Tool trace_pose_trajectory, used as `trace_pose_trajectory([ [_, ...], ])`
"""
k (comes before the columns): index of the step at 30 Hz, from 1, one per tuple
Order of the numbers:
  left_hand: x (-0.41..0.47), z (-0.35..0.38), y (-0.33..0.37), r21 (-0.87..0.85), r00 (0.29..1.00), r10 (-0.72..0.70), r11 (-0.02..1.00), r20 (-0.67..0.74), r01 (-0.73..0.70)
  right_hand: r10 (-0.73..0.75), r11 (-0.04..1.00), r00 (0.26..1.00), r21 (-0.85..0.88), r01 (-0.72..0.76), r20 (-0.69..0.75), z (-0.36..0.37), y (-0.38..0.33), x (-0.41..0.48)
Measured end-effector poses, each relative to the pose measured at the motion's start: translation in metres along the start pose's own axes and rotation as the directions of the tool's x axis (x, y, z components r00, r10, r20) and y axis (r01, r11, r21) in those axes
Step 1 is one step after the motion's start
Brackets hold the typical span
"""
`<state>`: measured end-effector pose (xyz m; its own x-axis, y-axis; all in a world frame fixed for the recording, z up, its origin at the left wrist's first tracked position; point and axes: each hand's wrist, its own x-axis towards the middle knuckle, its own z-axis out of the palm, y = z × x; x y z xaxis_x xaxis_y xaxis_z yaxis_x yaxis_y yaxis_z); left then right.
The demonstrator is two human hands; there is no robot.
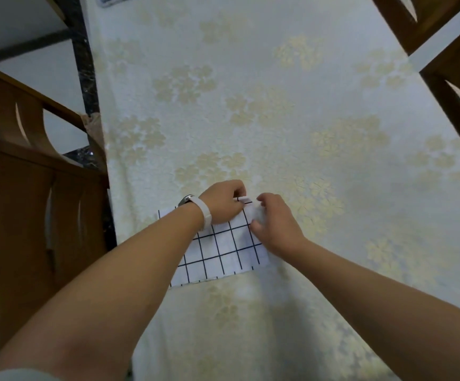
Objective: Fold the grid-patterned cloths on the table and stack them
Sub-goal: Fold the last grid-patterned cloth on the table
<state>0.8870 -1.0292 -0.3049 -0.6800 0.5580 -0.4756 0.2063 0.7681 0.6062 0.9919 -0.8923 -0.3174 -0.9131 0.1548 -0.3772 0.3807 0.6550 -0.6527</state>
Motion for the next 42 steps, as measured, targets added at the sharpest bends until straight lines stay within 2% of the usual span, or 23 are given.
trace_pose_trajectory([
  [3,-0.011,-0.008,0.002,-0.168,1.000,-0.001,0.986,-0.022,-0.003,0.078,0.993,0.994,0.080,-0.085,0.082,-0.005,-0.004,-0.001],
  [5,-0.017,-0.016,-0.001,-0.271,0.997,-0.047,0.962,-0.064,0.028,0.081,0.994,0.983,0.055,-0.091,0.164,-0.008,-0.008,0.000],
  [7,-0.022,-0.023,-0.007,-0.346,0.989,-0.094,0.937,-0.114,0.049,0.081,0.997,0.982,-0.001,-0.082,0.172,-0.012,-0.010,0.002],
  [10,-0.032,-0.030,-0.018,-0.354,0.978,-0.147,0.931,-0.151,0.086,0.092,0.990,0.989,-0.121,-0.078,0.116,-0.023,-0.013,0.010],
  [15,-0.047,-0.031,-0.031,-0.223,0.960,-0.162,0.969,-0.230,0.110,0.002,0.957,0.998,-0.291,0.018,0.068,-0.040,-0.018,0.029],
  [18,-0.049,-0.035,-0.040,-0.243,0.955,-0.181,0.962,-0.233,0.123,-0.017,0.970,0.990,-0.239,0.051,0.141,-0.039,-0.022,0.037],
  [21,-0.048,-0.040,-0.043,-0.370,0.957,-0.198,0.923,-0.212,0.109,-0.035,0.973,0.966,-0.214,0.092,0.257,-0.029,-0.025,0.039],
  [24,-0.044,-0.043,-0.047,-0.461,0.944,-0.231,0.882,-0.235,0.101,-0.047,0.979,0.955,-0.178,0.103,0.292,-0.017,-0.025,0.040],
  [26,-0.042,-0.046,-0.053,-0.432,0.943,-0.227,0.896,-0.242,0.105,-0.032,0.980,0.956,-0.178,0.087,0.291,-0.016,-0.026,0.043],
  [30,-0.039,-0.051,-0.063,-0.202,0.945,-0.165,0.973,-0.281,0.110,-0.049,0.964,0.981,-0.248,0.095,0.186,-0.020,-0.028,0.058],
  [32,-0.039,-0.052,-0.065,-0.117,0.948,-0.135,0.987,-0.287,0.105,-0.087,0.949,0.989,-0.293,0.118,0.118,-0.023,-0.029,0.064],
  [35,-0.040,-0.054,-0.067,-0.119,0.946,-0.135,0.987,-0.295,0.104,-0.166,0.924,0.985,-0.343,0.170,0.042,-0.026,-0.033,0.067],
  [38,-0.046,-0.057,-0.068,-0.100,0.950,-0.117,0.991,-0.288,0.091,-0.251,0.896,0.968,-0.374,0.241,0.021,-0.028,-0.034,0.063],
  [42,-0.064,-0.061,-0.061,0.059,0.954,-0.006,0.998,-0.301,0.025,-0.353,0.850,0.935,-0.411,0.329,0.020,-0.034,-0.036,0.048],
])
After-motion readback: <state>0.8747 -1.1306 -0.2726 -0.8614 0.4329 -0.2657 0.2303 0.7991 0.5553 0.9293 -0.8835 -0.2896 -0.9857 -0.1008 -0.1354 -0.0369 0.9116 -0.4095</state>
